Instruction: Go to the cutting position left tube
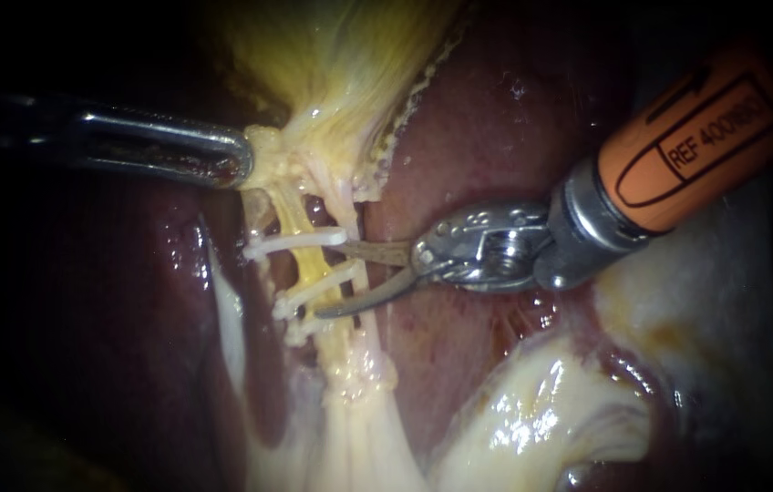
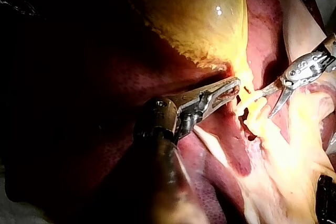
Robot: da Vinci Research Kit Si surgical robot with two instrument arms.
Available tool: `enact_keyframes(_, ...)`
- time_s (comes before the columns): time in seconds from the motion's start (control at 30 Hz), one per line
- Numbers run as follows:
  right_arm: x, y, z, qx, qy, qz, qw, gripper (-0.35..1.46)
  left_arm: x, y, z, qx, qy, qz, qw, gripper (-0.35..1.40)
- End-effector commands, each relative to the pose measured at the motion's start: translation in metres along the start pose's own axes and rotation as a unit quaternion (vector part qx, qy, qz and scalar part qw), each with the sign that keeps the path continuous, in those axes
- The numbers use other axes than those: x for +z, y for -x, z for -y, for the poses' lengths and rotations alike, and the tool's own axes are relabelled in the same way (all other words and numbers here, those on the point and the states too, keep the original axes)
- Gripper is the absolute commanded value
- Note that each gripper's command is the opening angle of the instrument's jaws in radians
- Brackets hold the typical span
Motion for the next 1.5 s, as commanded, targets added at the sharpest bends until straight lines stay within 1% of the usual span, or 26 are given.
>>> enact_keyframes(0.03,0.0001,0.0000,-0.0002,0.000,0.000,0.000,1.0000,1.39,0.0001,0.0000,0.0000,0.000,0.000,0.000,1.0000,-0.35)
enact_keyframes(0.13,0.0005,-0.0002,-0.0007,0.003,-0.008,0.004,1.0000,1.39,0.0001,0.0000,0.0000,0.000,0.000,0.000,1.0000,-0.35)
enact_keyframes(0.27,0.0010,-0.0004,-0.0013,0.007,-0.030,-0.010,0.9995,1.39,0.0001,-0.0001,0.0000,0.000,0.000,0.000,1.0000,-0.35)
enact_keyframes(0.4,0.0014,-0.0008,-0.0014,0.012,-0.056,-0.025,0.9980,1.36,0.0002,-0.0001,0.0000,0.000,0.001,0.000,1.0000,-0.35)
enact_keyframes(0.43,0.0015,-0.0009,-0.0014,0.015,-0.062,-0.026,0.9977,1.34,0.0002,-0.0001,0.0000,0.000,0.001,0.000,1.0000,-0.35)
enact_keyframes(0.6,0.0021,-0.0015,-0.0013,0.026,-0.103,-0.044,0.9933,1.24,0.0003,-0.0001,0.0000,0.000,0.001,0.000,1.0000,-0.35)
enact_keyframes(0.63,0.0023,-0.0016,-0.0013,0.029,-0.107,-0.048,0.9926,1.24,0.0003,-0.0001,0.0000,0.000,0.001,0.000,1.0000,-0.35)
enact_keyframes(0.8,0.0032,-0.0023,-0.0012,0.035,-0.124,-0.061,0.9897,1.22,0.0003,-0.0001,0.0000,0.000,0.001,0.000,1.0000,-0.35)
enact_keyframes(0.97,0.0045,-0.0025,-0.0009,0.042,-0.136,-0.074,0.9870,1.21,0.0003,-0.0001,0.0000,0.000,0.001,0.000,1.0000,-0.35)
enact_keyframes(1.07,0.0053,-0.0026,-0.0010,0.044,-0.147,-0.084,0.9846,1.17,0.0003,-0.0001,0.0000,0.000,0.001,0.000,1.0000,-0.35)
enact_keyframes(1.23,0.0066,-0.0031,-0.0011,0.041,-0.163,-0.104,0.9802,1.17,0.0003,-0.0001,0.0000,0.000,0.001,0.000,1.0000,-0.35)
enact_keyframes(1.3,0.0070,-0.0033,-0.0012,0.041,-0.163,-0.111,0.9795,1.17,0.0003,-0.0001,0.0000,0.000,0.001,0.000,1.0000,-0.35)
enact_keyframes(1.5,0.0081,-0.0035,-0.0012,0.045,-0.157,-0.117,0.9796,1.17,0.0003,-0.0001,0.0000,0.000,0.001,0.000,1.0000,-0.35)
